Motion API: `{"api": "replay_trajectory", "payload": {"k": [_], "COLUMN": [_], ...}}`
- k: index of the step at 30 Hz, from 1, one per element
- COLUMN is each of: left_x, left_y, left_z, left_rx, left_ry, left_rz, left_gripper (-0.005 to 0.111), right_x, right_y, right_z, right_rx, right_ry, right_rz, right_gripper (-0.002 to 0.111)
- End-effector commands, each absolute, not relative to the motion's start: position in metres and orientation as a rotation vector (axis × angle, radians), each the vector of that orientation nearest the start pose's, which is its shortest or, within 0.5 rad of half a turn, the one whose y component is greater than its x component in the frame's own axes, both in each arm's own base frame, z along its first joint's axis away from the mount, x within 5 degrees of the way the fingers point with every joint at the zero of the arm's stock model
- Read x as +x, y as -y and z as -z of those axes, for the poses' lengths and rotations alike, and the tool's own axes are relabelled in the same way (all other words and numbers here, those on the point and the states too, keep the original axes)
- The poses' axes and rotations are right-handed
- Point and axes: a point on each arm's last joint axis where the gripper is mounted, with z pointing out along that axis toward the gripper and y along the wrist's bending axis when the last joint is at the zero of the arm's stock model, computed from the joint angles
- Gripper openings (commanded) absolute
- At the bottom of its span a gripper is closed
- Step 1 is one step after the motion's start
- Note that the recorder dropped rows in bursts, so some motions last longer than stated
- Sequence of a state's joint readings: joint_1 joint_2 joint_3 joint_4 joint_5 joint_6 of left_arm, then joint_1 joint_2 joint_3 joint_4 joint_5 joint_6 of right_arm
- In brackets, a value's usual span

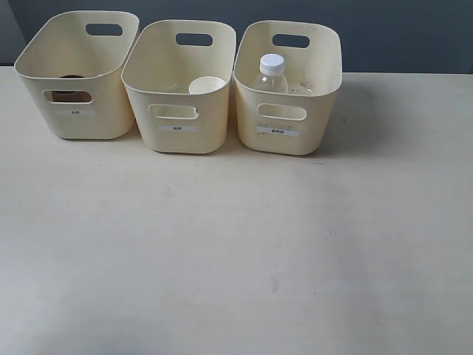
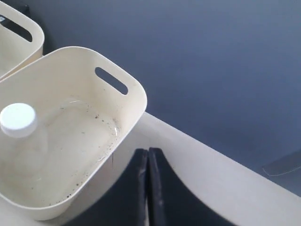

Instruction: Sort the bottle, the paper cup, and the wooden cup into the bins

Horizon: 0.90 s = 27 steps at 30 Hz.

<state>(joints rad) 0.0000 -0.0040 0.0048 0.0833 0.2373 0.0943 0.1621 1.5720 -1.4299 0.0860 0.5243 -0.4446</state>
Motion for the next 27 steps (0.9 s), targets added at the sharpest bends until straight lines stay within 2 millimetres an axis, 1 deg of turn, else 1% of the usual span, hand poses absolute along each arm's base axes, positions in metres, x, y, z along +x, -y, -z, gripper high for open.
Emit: {"api": "replay_trajectory", "payload": {"k": [1, 6, 22, 25, 27], "left_x": [0.056, 0.056, 0.056, 0.056, 0.056], "left_y": [-0.001, -0.001, -0.001, -0.001, -0.001], "left_z": [-0.192, -0.192, -0.192, -0.192, -0.192], "left_rx": [0.134, 0.134, 0.134, 0.134, 0.134], "left_ry": [-1.712, -1.712, -1.712, -1.712, -1.712], "left_rz": [-0.137, -0.137, -0.137, -0.137, -0.137], "left_gripper": [0.000, 0.000, 0.000, 0.000, 0.000], "right_x": [0.353, 0.352, 0.352, 0.345, 0.336], "right_y": [-0.058, -0.061, -0.061, -0.060, -0.059], "right_z": [-0.367, -0.367, -0.367, -0.376, -0.387], "right_rx": [-0.583, -0.540, -0.539, -0.533, -0.525], "right_ry": [-2.105, -2.109, -2.112, -2.095, -2.063], "right_rz": [0.078, 0.004, 0.002, -0.001, -0.002], "right_gripper": [-0.001, -0.001, -0.001, -0.001, -0.001]}}
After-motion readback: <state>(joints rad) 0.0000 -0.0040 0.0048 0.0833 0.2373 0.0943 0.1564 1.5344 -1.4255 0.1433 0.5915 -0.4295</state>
